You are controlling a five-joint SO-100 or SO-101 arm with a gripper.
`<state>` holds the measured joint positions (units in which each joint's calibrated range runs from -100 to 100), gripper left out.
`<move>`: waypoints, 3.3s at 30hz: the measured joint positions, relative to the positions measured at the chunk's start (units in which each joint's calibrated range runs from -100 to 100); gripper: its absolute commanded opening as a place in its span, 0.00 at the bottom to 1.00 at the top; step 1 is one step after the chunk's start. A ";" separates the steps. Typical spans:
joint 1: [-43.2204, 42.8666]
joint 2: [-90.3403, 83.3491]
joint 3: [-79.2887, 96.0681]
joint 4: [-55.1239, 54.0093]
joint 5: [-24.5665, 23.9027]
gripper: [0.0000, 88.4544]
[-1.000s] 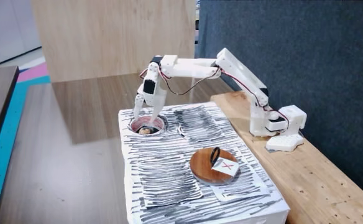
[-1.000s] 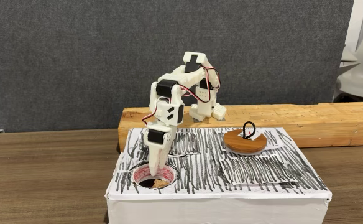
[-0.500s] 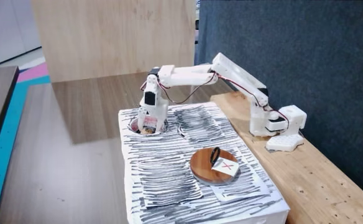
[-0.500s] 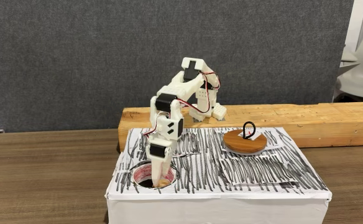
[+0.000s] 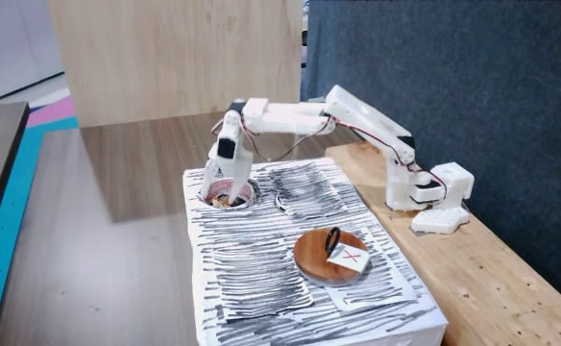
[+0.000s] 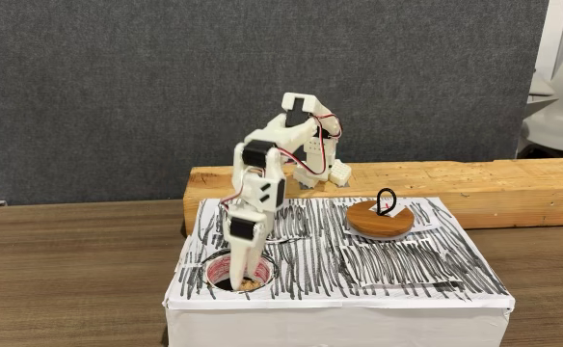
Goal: Pick the brown debris from the hole.
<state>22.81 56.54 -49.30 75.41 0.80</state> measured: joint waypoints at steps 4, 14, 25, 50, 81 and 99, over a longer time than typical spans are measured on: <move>0.30 0.84 -0.54 0.09 0.00 0.29; 0.30 4.04 -1.08 0.00 0.00 0.28; 0.30 7.82 -2.52 -0.60 0.36 0.26; 0.30 7.99 -2.61 -0.34 0.36 0.02; 0.37 7.99 -2.61 -0.34 -0.05 0.30; 8.00 7.99 -2.61 -0.34 0.05 0.29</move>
<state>30.82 64.52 -51.91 75.06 0.86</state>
